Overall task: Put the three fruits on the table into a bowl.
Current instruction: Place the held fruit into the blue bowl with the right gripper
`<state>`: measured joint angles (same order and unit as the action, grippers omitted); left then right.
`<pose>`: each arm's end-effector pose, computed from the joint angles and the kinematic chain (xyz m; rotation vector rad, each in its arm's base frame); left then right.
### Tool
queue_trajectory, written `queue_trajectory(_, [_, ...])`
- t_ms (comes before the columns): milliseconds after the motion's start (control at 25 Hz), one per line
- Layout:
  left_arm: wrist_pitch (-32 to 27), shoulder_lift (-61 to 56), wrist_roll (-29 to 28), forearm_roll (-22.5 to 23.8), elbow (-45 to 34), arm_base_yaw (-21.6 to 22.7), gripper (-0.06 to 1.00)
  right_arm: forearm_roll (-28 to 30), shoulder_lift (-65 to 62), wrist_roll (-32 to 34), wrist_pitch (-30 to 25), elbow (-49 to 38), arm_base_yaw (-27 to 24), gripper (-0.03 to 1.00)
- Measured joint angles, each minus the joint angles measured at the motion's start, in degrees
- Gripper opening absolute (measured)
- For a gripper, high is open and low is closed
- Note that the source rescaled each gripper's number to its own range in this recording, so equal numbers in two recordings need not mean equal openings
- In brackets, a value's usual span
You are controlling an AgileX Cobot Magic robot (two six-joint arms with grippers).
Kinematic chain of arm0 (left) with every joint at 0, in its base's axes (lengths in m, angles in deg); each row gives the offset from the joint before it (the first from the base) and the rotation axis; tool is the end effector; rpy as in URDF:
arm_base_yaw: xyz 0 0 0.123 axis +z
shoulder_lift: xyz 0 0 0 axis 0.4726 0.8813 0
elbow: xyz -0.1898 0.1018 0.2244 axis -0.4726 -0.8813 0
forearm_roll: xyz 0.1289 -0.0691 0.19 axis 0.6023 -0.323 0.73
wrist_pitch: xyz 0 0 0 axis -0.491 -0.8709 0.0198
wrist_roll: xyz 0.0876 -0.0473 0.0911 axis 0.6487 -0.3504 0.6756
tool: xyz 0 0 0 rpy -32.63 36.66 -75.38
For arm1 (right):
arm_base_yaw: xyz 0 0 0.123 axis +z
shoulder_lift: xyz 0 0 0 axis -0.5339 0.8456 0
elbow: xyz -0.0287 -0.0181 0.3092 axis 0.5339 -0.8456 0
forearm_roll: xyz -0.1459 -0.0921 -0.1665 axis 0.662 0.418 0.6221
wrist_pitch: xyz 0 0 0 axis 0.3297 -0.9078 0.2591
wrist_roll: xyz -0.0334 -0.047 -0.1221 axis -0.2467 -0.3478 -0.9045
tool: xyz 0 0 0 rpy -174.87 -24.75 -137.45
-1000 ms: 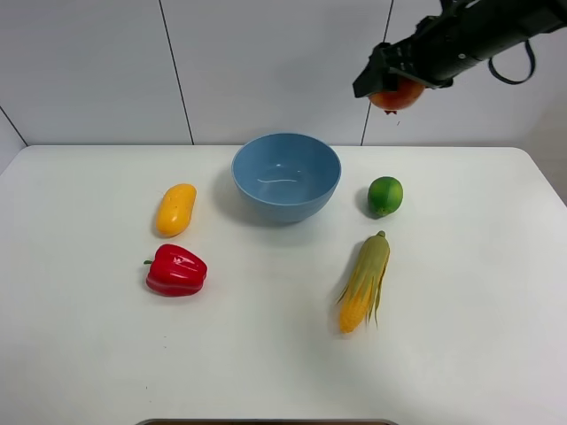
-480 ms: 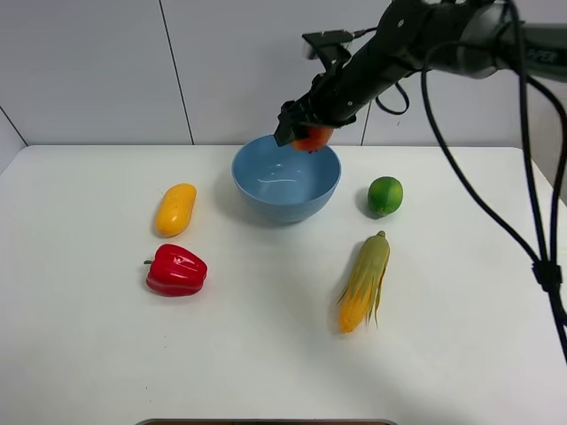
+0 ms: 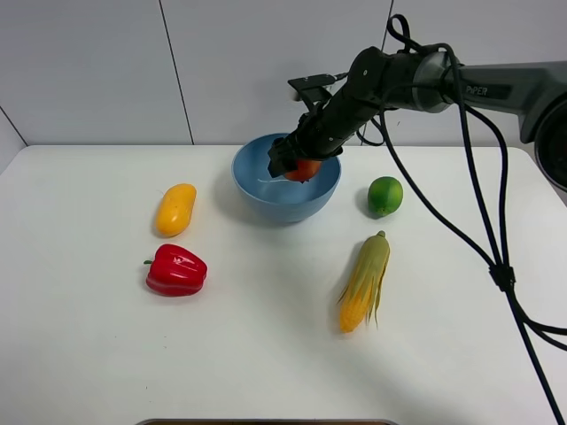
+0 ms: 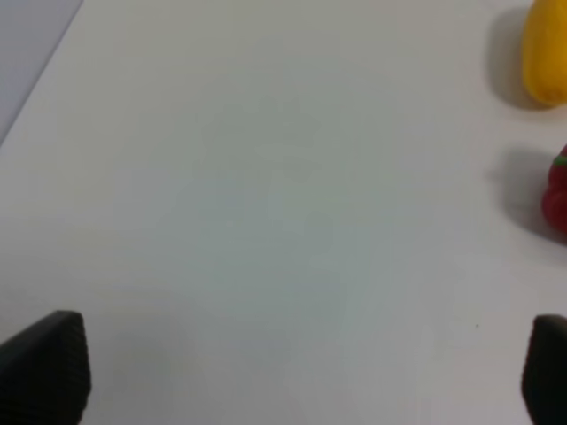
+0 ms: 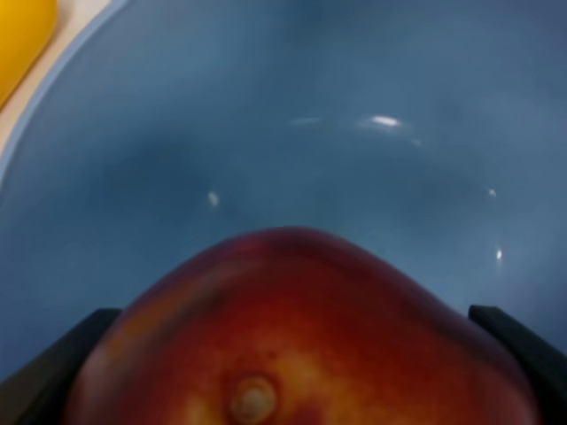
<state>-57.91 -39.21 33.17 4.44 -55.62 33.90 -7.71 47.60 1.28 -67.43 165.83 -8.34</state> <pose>-0.0008 0.0058 0.2306 -0.1297 2.1230 0.1052 0.4435 0.2382 0.1731 -0.7150 2.5043 0.4988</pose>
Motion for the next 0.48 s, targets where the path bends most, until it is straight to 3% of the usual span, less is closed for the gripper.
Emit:
queue_trajectory(360, [0.00, 0.00, 0.00, 0.00, 0.00, 0.00, 1.00, 1.33, -0.04, 2.80, -0.86, 0.00, 0.00, 0.32])
queue_trajectory(440, [0.00, 0.00, 0.00, 0.00, 0.00, 0.00, 1.00, 1.41, -0.48, 2.80, -0.98, 0.00, 0.00, 0.37])
queue_trajectory(480, [0.00, 0.00, 0.00, 0.00, 0.00, 0.00, 1.00, 1.44, -0.75, 2.80, -1.04, 0.00, 0.00, 0.45])
